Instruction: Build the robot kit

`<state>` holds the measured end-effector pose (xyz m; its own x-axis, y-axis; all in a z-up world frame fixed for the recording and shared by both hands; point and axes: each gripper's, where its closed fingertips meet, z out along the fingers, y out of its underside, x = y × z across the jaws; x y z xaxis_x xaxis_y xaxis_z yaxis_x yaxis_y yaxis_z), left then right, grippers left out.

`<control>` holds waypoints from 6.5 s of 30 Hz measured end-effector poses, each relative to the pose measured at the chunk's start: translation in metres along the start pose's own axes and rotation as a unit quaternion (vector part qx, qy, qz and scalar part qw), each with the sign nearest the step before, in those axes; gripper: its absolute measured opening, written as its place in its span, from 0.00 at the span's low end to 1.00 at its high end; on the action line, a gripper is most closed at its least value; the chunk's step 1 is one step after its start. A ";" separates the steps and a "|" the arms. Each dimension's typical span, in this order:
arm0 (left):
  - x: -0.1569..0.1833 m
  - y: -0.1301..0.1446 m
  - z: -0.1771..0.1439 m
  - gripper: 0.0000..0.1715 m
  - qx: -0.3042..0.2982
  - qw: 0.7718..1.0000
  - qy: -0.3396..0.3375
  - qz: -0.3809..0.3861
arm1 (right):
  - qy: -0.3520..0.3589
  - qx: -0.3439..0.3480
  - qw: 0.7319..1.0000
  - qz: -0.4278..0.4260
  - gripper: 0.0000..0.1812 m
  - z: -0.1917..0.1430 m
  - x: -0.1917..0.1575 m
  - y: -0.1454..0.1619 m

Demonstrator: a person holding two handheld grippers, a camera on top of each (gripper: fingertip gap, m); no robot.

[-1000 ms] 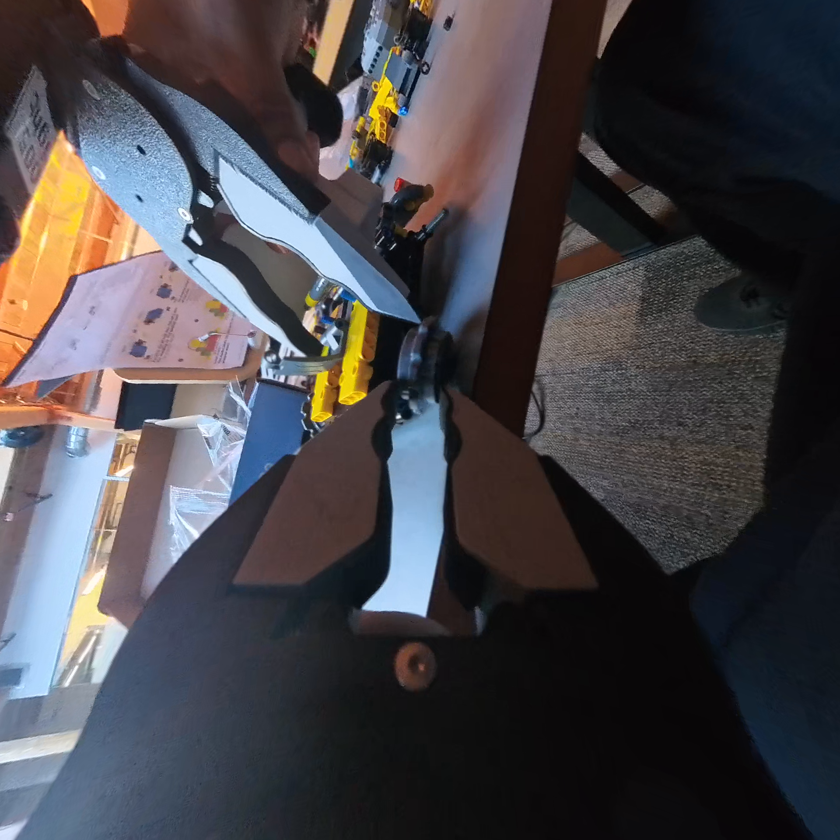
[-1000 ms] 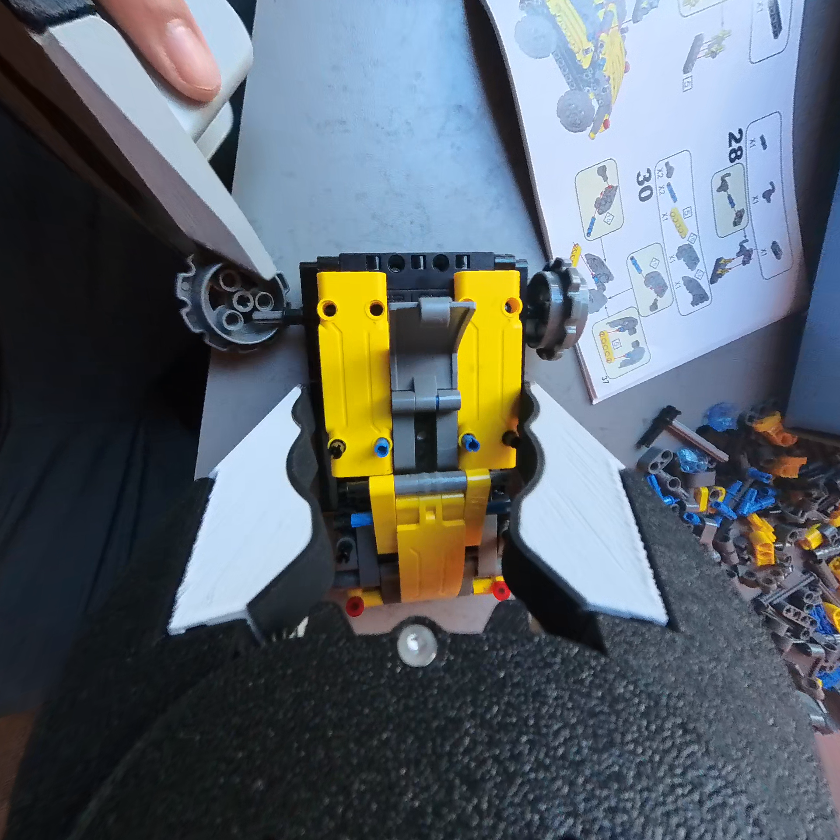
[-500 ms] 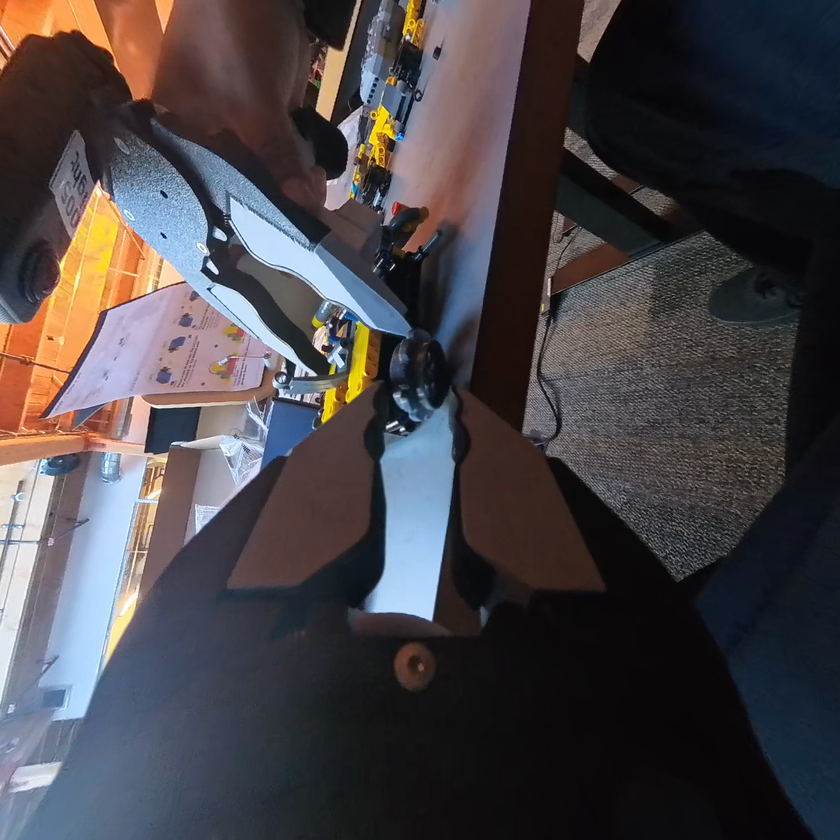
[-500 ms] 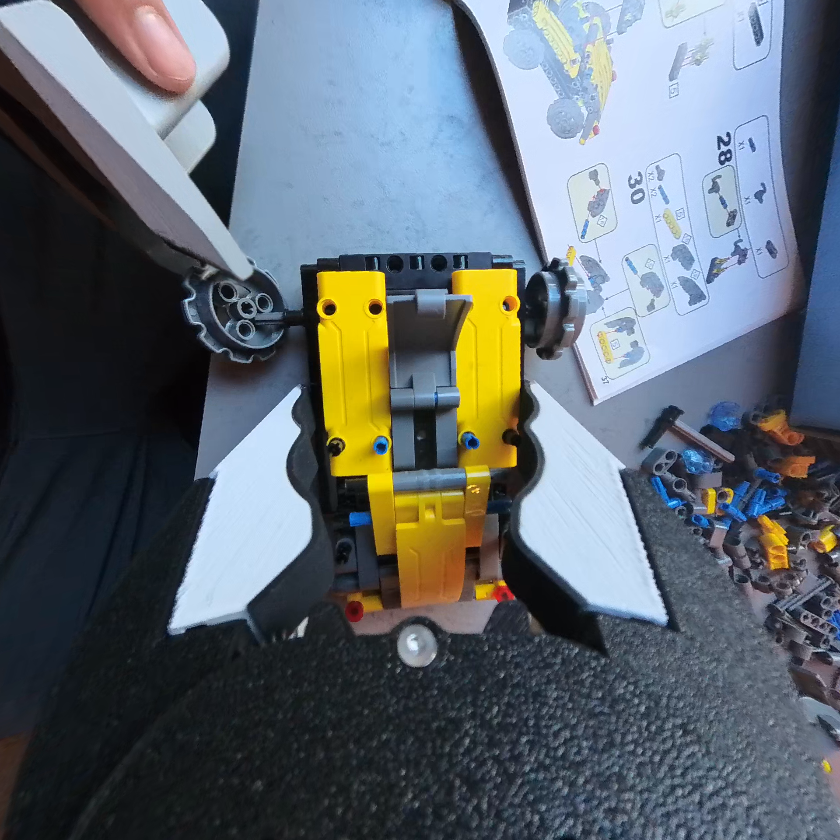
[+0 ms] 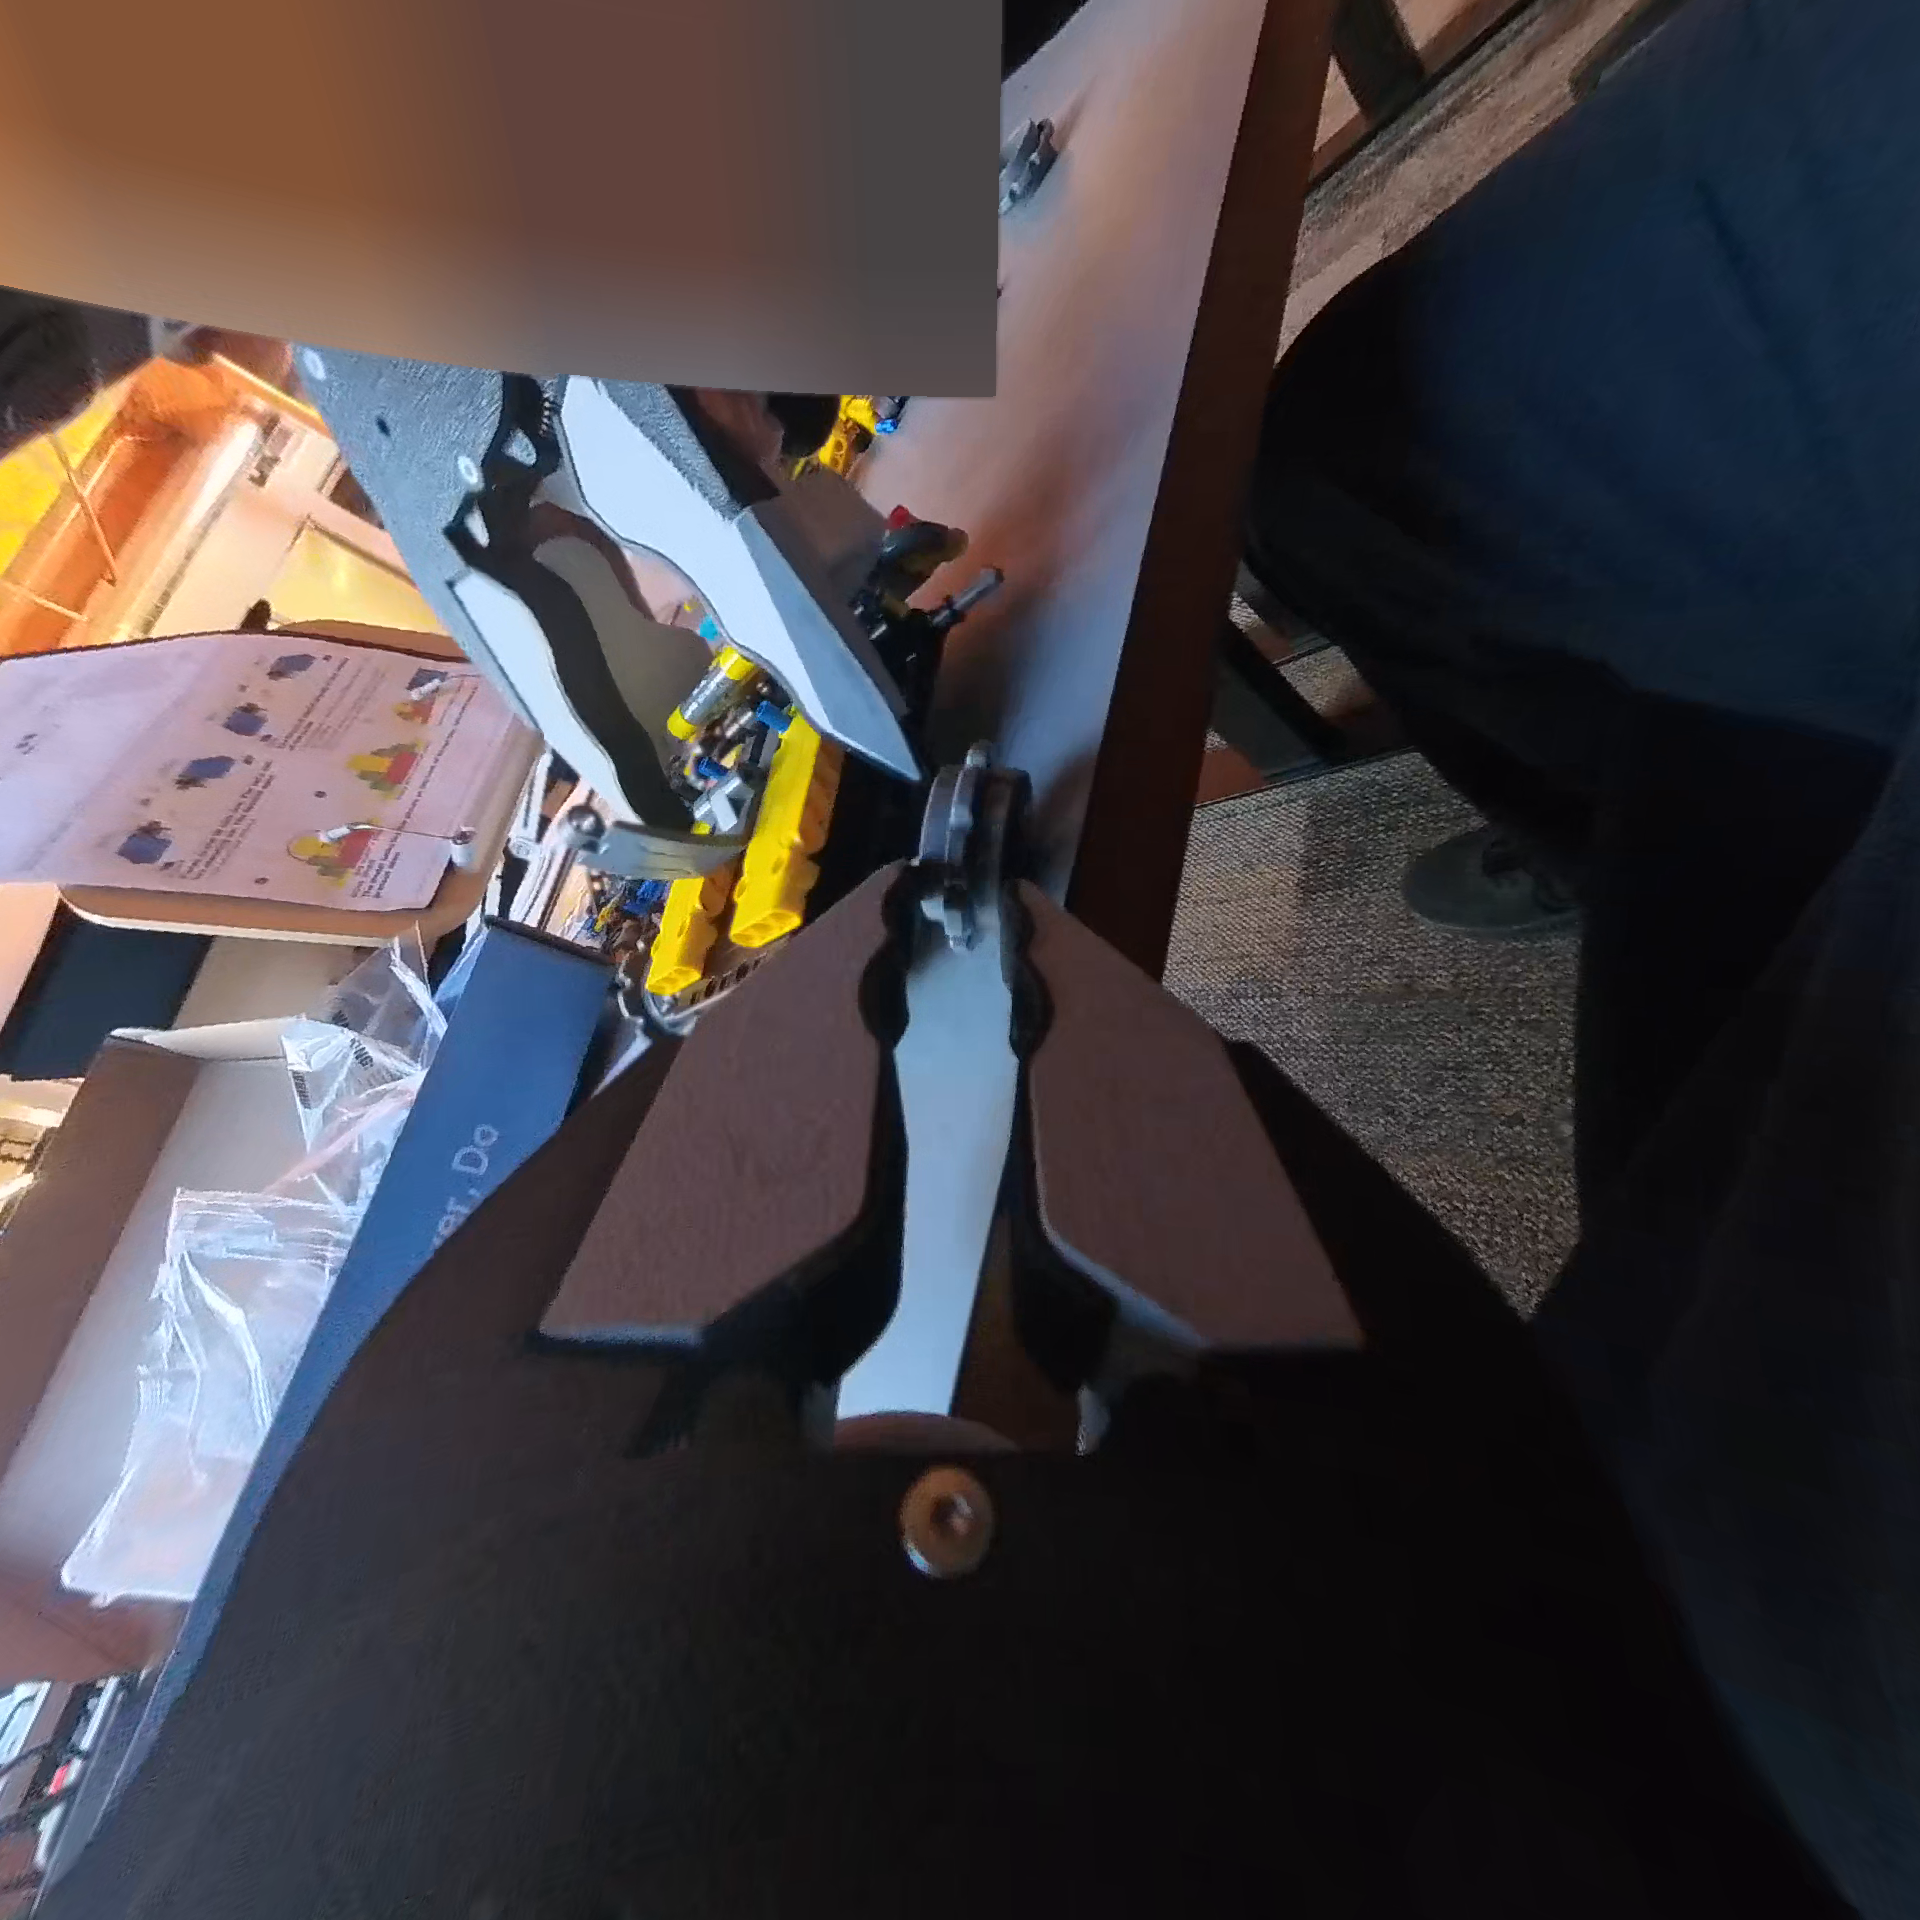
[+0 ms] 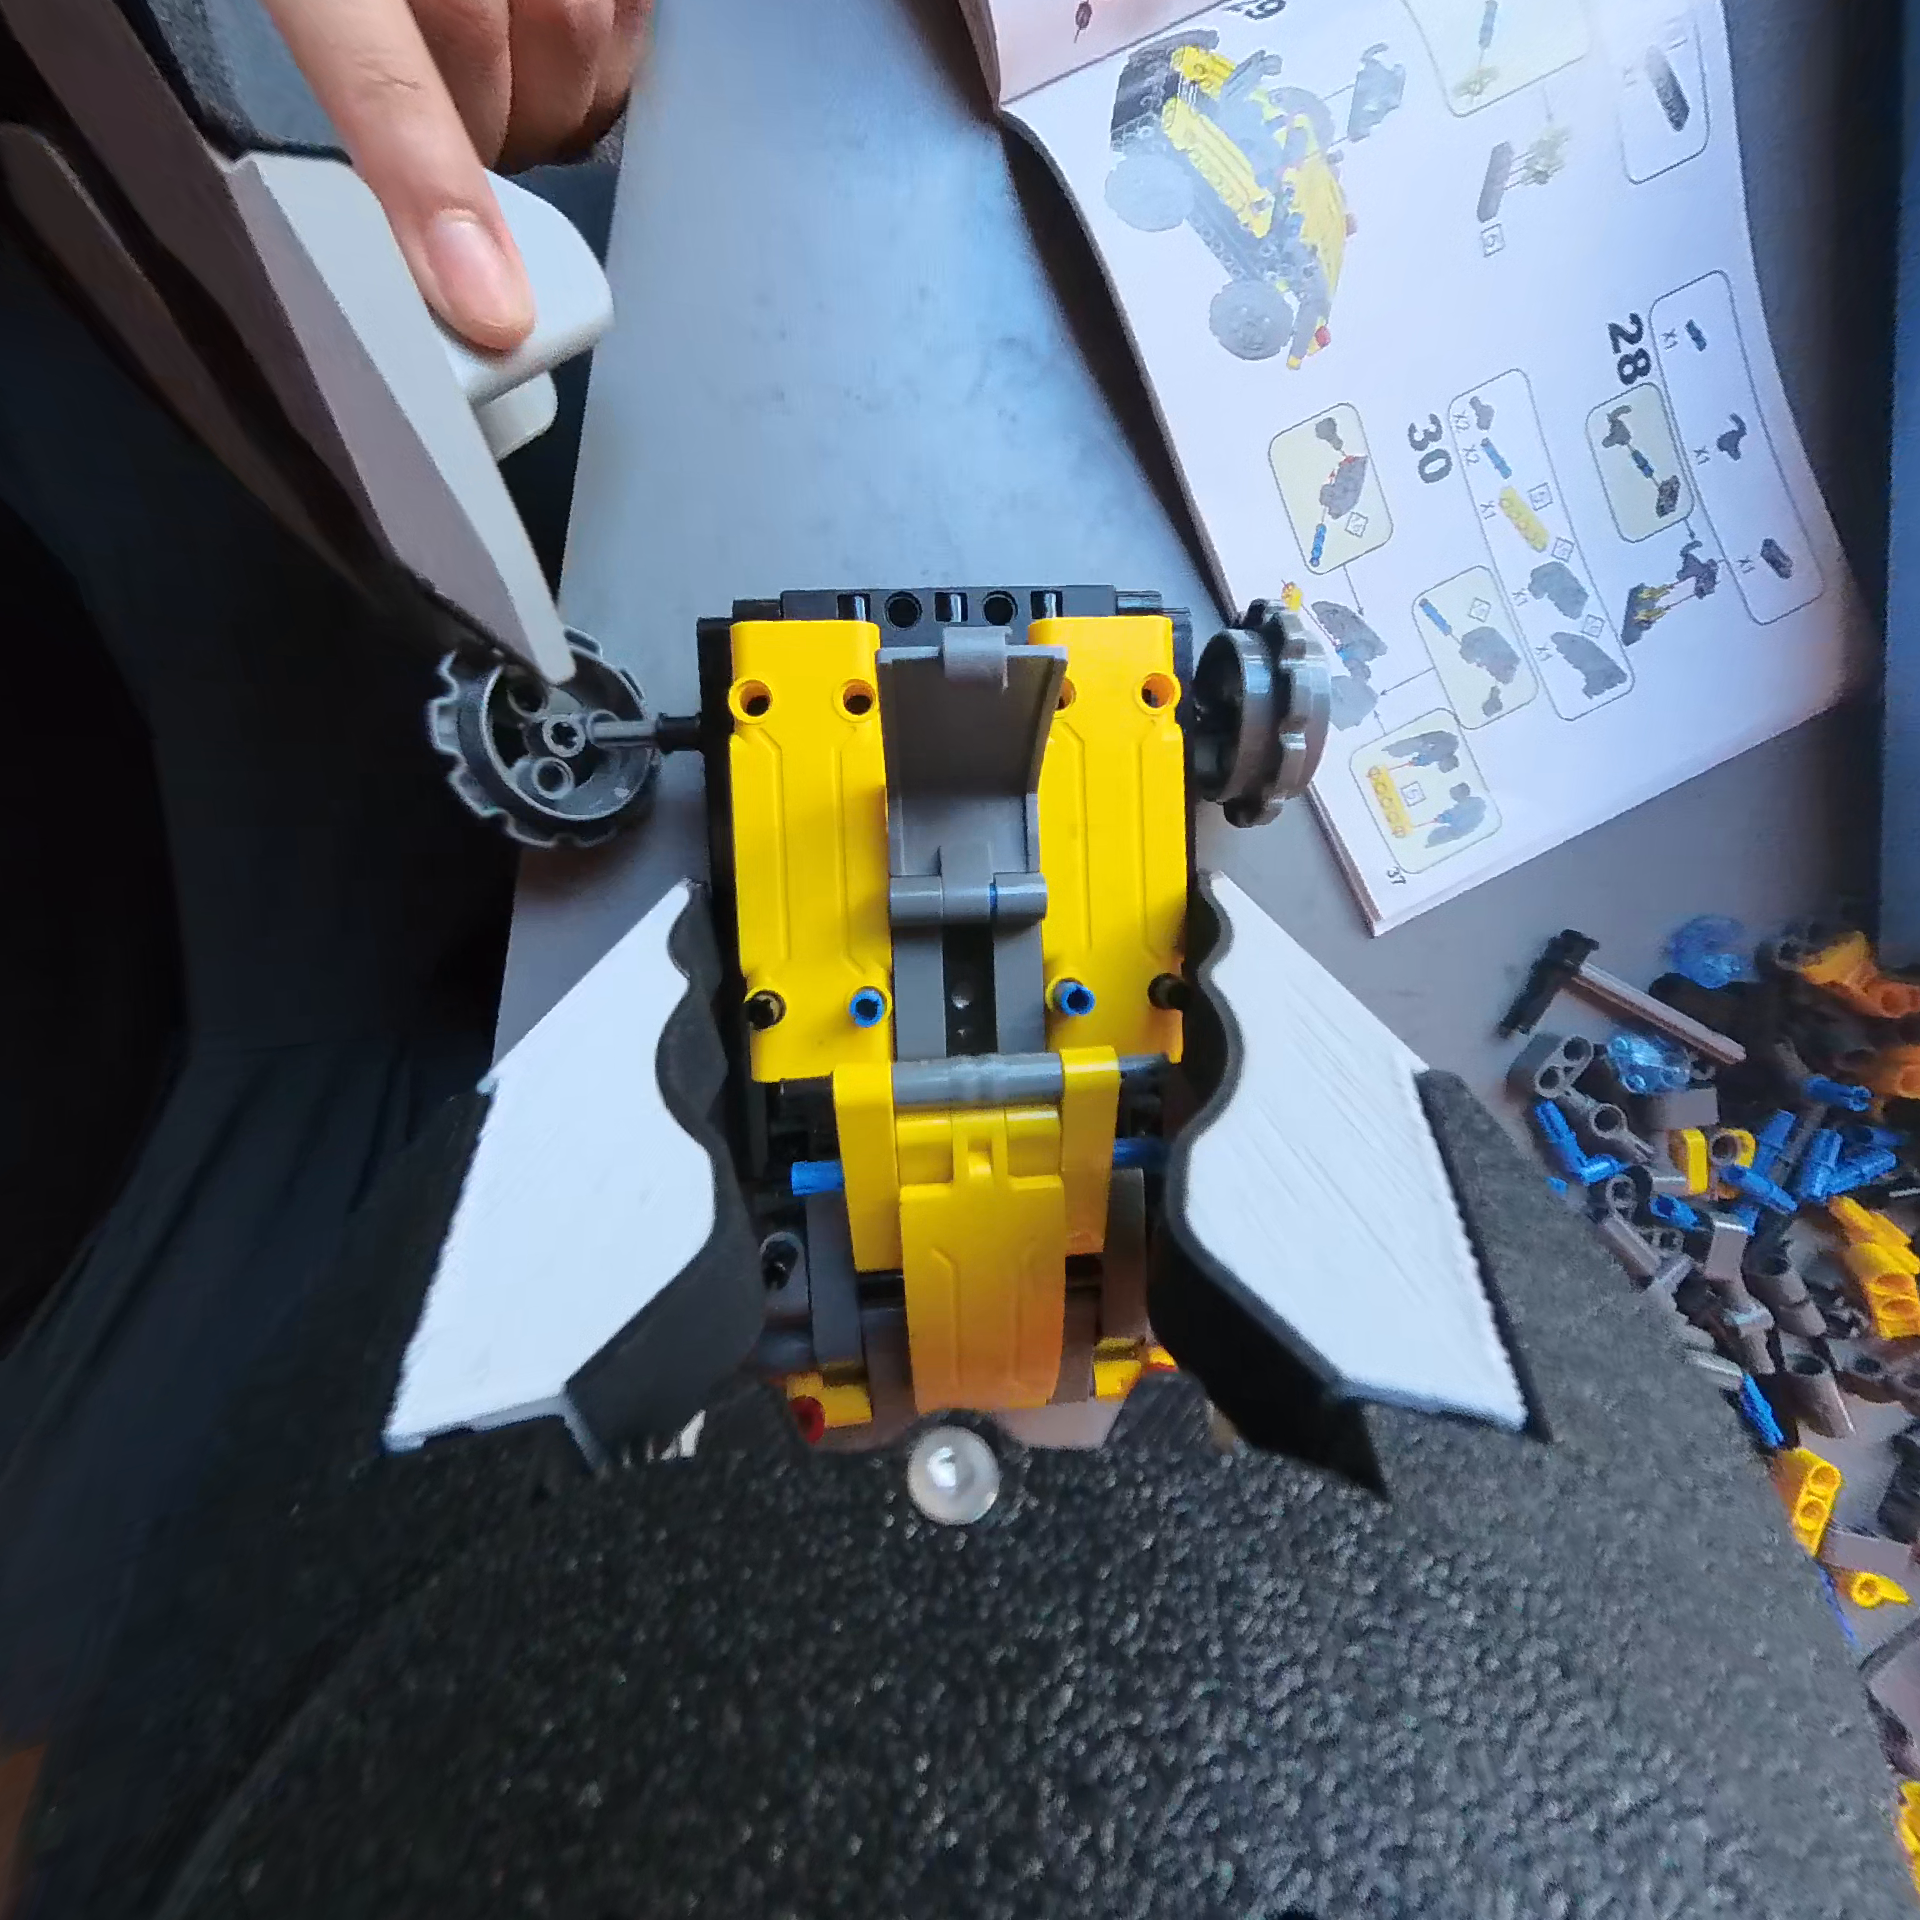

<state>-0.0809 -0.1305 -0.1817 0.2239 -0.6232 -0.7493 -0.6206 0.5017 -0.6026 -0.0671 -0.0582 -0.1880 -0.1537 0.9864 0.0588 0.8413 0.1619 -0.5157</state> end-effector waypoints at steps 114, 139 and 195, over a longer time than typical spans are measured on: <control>-0.001 -0.009 -0.011 0.07 0.014 0.999 -0.004 -0.031 | -0.002 -0.020 1.000 0.022 0.51 0.005 0.002 0.000; 0.002 -0.005 -0.007 0.07 0.014 1.000 -0.013 -0.007 | -0.017 0.020 1.000 0.006 0.50 0.005 -0.010 -0.006; -0.008 0.000 0.004 0.06 -0.343 0.938 0.053 -0.018 | 0.101 0.039 0.993 -0.039 0.49 -0.014 -0.002 -0.007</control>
<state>-0.0796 -0.1227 -0.1771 0.2004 -0.7066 -0.6786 -0.9596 -0.0020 -0.2814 -0.0651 -0.0610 -0.1722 -0.1031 0.9581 0.2674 0.7870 0.2429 -0.5671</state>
